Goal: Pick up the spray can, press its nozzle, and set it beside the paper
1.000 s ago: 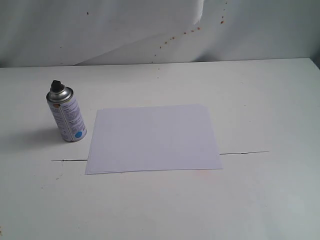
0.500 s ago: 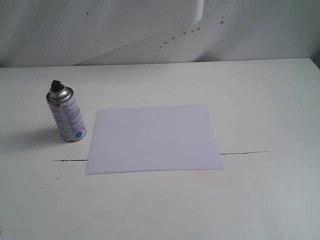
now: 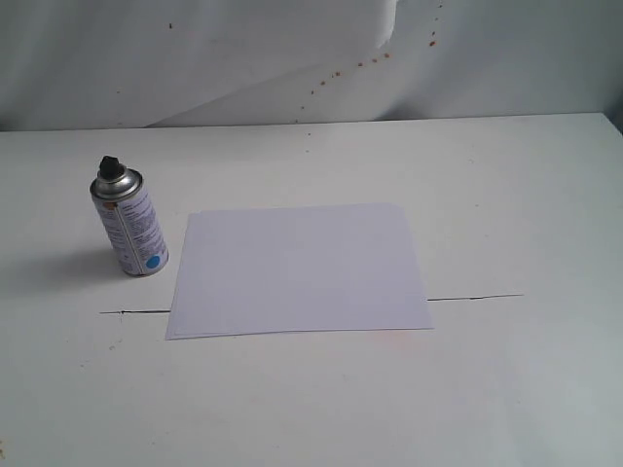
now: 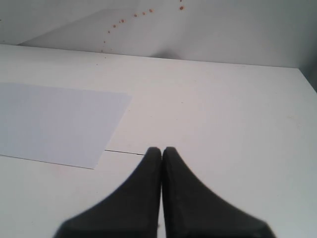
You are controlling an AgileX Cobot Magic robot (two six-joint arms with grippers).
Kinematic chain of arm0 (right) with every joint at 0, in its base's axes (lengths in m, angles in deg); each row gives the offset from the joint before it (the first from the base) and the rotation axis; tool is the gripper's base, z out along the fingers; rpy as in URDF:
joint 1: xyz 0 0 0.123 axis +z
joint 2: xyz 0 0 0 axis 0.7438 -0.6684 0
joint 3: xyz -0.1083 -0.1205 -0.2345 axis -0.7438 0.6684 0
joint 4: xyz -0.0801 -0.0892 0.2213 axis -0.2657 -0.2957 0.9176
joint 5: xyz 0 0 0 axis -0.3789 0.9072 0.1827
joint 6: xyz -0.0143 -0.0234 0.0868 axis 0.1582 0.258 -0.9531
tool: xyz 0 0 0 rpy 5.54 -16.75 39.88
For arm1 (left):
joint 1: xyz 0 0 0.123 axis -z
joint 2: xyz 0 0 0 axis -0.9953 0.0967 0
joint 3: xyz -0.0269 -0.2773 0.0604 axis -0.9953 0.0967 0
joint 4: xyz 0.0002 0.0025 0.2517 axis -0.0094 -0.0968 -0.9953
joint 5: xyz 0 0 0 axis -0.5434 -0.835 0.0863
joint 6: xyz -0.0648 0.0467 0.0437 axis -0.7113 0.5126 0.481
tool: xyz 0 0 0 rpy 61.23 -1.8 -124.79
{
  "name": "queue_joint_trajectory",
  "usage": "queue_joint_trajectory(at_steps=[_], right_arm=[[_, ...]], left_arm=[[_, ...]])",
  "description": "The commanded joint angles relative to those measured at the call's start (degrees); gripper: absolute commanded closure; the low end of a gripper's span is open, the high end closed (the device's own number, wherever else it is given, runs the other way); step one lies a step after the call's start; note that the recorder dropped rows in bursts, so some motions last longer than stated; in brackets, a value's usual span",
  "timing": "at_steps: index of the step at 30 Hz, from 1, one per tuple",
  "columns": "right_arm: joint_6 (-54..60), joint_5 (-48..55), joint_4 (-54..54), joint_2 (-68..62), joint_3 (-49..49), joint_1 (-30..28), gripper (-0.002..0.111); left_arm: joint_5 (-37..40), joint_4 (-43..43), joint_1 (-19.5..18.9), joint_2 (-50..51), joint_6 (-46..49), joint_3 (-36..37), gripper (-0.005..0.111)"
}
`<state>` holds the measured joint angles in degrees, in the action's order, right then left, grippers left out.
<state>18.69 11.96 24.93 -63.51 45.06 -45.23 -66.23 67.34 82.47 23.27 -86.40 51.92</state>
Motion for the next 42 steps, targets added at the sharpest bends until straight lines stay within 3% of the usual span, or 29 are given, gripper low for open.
queue_joint_trajectory(at_steps=[1,4,10,16,24,36,42], right_arm=[[0.1,-0.3,0.0,0.4,0.2,0.0,0.108],[0.1,-0.3,0.0,0.4,0.2,0.0,0.108],[0.1,-0.3,0.0,0.4,0.2,0.0,0.108],[0.1,-0.3,0.0,0.4,0.2,0.0,0.108],[0.1,-0.3,0.0,0.4,0.2,0.0,0.108],[0.1,-0.3,0.0,0.4,0.2,0.0,0.108],[0.1,-0.3,0.0,0.4,0.2,0.0,0.108]], left_arm=[[12.4,0.3,0.3,15.3,0.8,-11.5,0.107],[17.0,0.3,0.3,22.2,1.5,-15.1,0.107],[13.8,0.3,0.3,28.6,6.9,-12.8,0.107],[-1.2,0.3,0.3,28.9,8.8,-6.9,0.107],[-10.6,0.3,0.3,29.3,7.1,-0.4,0.107],[-10.5,0.3,0.3,29.3,-2.6,3.0,0.107],[-11.8,0.3,0.3,29.3,-2.7,3.0,0.107]])
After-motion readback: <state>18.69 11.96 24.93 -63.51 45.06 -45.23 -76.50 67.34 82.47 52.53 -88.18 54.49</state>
